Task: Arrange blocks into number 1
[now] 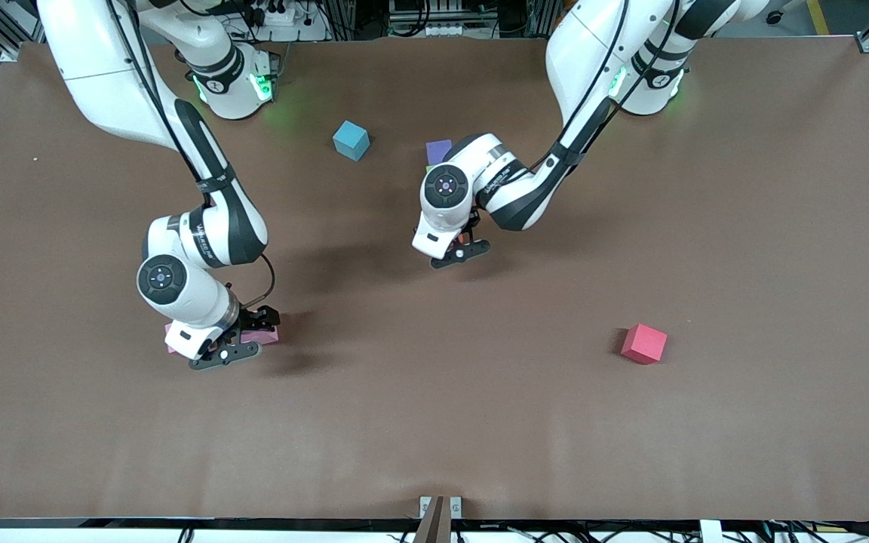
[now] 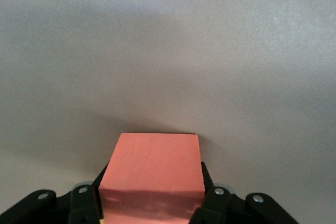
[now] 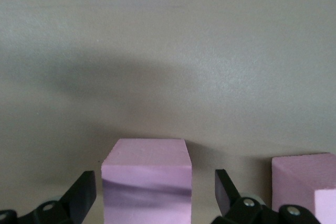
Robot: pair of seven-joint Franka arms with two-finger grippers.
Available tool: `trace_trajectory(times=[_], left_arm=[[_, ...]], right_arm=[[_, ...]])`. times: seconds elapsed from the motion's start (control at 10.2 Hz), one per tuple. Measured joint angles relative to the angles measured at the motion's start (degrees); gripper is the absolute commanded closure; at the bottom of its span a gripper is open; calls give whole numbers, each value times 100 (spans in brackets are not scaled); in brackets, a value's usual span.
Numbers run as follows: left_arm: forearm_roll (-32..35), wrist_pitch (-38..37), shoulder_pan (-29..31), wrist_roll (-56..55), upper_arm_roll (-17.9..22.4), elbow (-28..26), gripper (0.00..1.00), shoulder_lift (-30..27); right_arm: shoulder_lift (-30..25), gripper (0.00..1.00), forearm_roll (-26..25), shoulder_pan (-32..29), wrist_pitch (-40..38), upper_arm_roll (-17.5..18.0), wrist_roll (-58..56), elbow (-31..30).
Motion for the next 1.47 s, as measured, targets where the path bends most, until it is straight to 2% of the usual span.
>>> trace_trajectory(times=[0.1, 0.2, 0.29, 0.39, 0.49, 0.69, 0.88, 1.17, 1.47], left_arm=[[0, 0, -13, 0, 0, 2, 0, 0], [2, -7, -23, 0, 0, 1, 0, 1], [4, -56, -30, 0, 0, 6, 0, 2], [6, -189, -30, 0, 3, 40, 0, -2], [32, -321, -26, 0, 13, 93, 0, -25], [196, -383, 41, -1, 59, 154, 0, -143], [209, -401, 357, -4, 91, 239, 0, -397], [209, -449, 1091, -185, 119, 291, 0, -772], [211, -472, 1971, -380, 131, 347, 0, -1160]], right_arm=[[2, 0, 3, -2, 73, 0, 0, -46], [5, 0, 4, -4, 143, 0, 0, -100], [5, 7, 4, -4, 176, 2, 0, -135], [6, 90, 5, -4, 188, 3, 0, -147], [6, 100, 7, -4, 190, 4, 0, -149], [7, 100, 37, -4, 240, 10, 0, -163], [0, 100, 43, -4, 297, 18, 0, -180], [-10, 100, 67, 89, 382, 92, 10, -155], [-107, 100, 272, 685, 183, 146, 605, 150]])
